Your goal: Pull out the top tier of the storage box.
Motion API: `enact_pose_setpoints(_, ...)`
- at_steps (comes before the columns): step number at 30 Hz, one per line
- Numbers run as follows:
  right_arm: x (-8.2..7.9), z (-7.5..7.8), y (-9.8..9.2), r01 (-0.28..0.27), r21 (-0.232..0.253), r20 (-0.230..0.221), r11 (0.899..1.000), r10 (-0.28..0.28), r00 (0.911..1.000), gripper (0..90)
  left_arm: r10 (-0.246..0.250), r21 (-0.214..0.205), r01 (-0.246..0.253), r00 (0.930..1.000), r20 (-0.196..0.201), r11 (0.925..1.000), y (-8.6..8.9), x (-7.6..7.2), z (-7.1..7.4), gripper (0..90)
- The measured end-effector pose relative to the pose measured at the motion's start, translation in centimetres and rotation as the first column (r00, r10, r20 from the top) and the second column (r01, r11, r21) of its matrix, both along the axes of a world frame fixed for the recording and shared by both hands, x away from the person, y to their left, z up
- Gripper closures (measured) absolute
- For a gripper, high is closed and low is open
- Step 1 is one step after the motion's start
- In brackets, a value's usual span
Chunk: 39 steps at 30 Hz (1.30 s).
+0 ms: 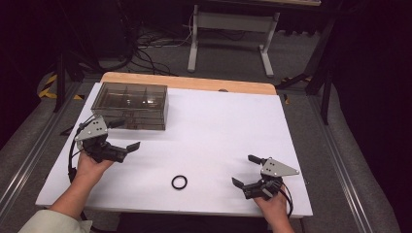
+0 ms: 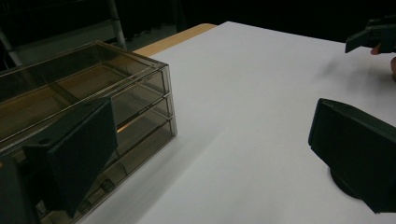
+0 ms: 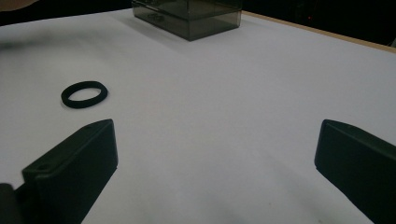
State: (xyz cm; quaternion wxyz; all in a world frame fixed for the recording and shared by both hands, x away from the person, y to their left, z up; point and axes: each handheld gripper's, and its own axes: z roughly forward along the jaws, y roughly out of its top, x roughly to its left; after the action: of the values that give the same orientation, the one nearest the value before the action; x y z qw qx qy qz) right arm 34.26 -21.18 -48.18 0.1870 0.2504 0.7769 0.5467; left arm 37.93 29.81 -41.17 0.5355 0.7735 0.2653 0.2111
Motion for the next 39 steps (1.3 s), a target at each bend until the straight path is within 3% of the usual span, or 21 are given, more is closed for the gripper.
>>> enact_pose_setpoints(2, 0.0, 0.0, 0.0, 0.001, 0.001, 0.0, 1.0, -0.001, 1.0, 0.0, -0.012, 0.004, 0.012, 0.9997, -0.023, 0.9999, 0.2, 0.6, -0.2, 3.1)
enact_pose_setpoints(5, 0.0, 0.0, 0.0, 0.0, 0.001, -0.001, 1.0, 0.0, 1.0, 0.0, -0.011, 0.022, 0.012, 0.9996, -0.028, 0.9997, 0.3, 0.8, -0.1, 3.5)
enact_pose_setpoints(7, 0.0, 0.0, 0.0, -0.001, 0.002, -0.001, 1.0, 0.001, 1.0, 0.0, -0.01, 0.05, 0.011, 0.9998, -0.015, 0.9987, 0.2, 1.0, 0.1, 3.6)
enact_pose_setpoints(9, 0.0, 0.0, 0.0, -0.001, 0.002, -0.002, 1.0, 0.001, 1.0, 0.0, -0.013, 0.047, 0.014, 0.9996, -0.023, 0.9988, 0.0, 1.0, 0.2, 4.2)
enact_pose_setpoints(11, 0.0, -0.1, 0.0, -0.001, 0.0, 0.0, 1.0, 0.001, 1.0, 0.0, -0.02, 0.077, 0.021, 0.9997, -0.014, 0.9968, -0.1, 1.1, 0.4, 4.6)
enact_pose_setpoints(22, -0.1, -0.1, 0.1, -0.006, -0.005, -0.004, 1.0, 0.006, 1.0, 0.0, -0.031, 0.148, 0.028, 0.9993, 0.022, 0.9886, -0.6, 0.6, 0.8, 7.8)
enact_pose_setpoints(27, 0.0, -0.1, 0.1, -0.009, -0.004, -0.001, 1.0, 0.009, 1.0, 0.0, -0.038, 0.232, 0.018, 0.9959, 0.082, 0.9725, -1.0, 0.0, 1.3, 9.4)
enact_pose_setpoints(28, -0.1, -0.1, 0.1, -0.009, -0.007, -0.002, 1.0, 0.009, 1.0, 0.0, -0.036, 0.282, 0.001, 0.9923, 0.119, 0.9595, -1.2, -0.3, 1.5, 9.7)
enact_pose_setpoints(29, -0.1, -0.1, 0.1, -0.01, -0.008, 0.0, 1.0, 0.01, 1.0, 0.0, -0.033, 0.307, -0.01, 0.9903, 0.135, 0.9516, -1.3, -0.5, 1.6, 10.4)
enact_pose_setpoints(30, -0.1, -0.1, 0.1, -0.01, -0.01, 0.002, 1.0, 0.01, 1.0, 0.0, -0.033, 0.307, -0.01, 0.9903, 0.135, 0.9516, -1.3, -0.5, 1.6, 10.9)
enact_pose_setpoints(31, -0.1, -0.1, 0.1, -0.009, -0.008, 0.001, 1.0, 0.009, 1.0, 0.0, -0.026, 0.34, -0.031, 0.9866, 0.161, 0.9399, -1.5, -0.7, 1.8, 11.0)
enact_pose_setpoints(32, -0.1, -0.1, 0.1, -0.01, -0.009, 0.001, 1.0, 0.01, 0.9999, 0.0, -0.025, 0.356, -0.038, 0.9852, 0.17, 0.9338, -1.5, -0.8, 1.9, 11.0)
enact_pose_setpoints(34, -0.1, -0.1, 0.1, -0.012, -0.007, 0.0, 1.0, 0.012, 0.9999, 0.0, -0.025, 0.366, -0.043, 0.9837, 0.178, 0.9298, -1.6, -0.9, 1.9, 11.1)
enact_pose_setpoints(35, -0.1, -0.1, 0.1, -0.012, -0.007, -0.002, 1.0, 0.012, 0.9999, 0.0, -0.019, 0.376, -0.054, 0.9819, 0.188, 0.925, -1.7, -1.0, 1.9, 11.1)
enact_pose_setpoints(36, -0.1, -0.1, 0.1, -0.012, -0.008, -0.002, 1.0, 0.012, 0.9999, 0.0, -0.017, 0.396, -0.068, 0.9779, 0.208, 0.9156, -1.8, -1.1, 2.0, 11.1)
enact_pose_setpoints(37, -0.1, -0.1, 0.1, -0.012, -0.008, -0.001, 1.0, 0.012, 0.9999, 0.0, -0.012, 0.402, -0.078, 0.976, 0.217, 0.9123, -1.8, -1.1, 2.0, 11.1)
enact_pose_setpoints(39, -0.1, -0.1, 0.1, -0.013, -0.009, -0.001, 1.0, 0.013, 0.9999, 0.0, -0.005, 0.404, -0.088, 0.9744, 0.225, 0.9107, -1.9, -1.2, 2.0, 11.1)
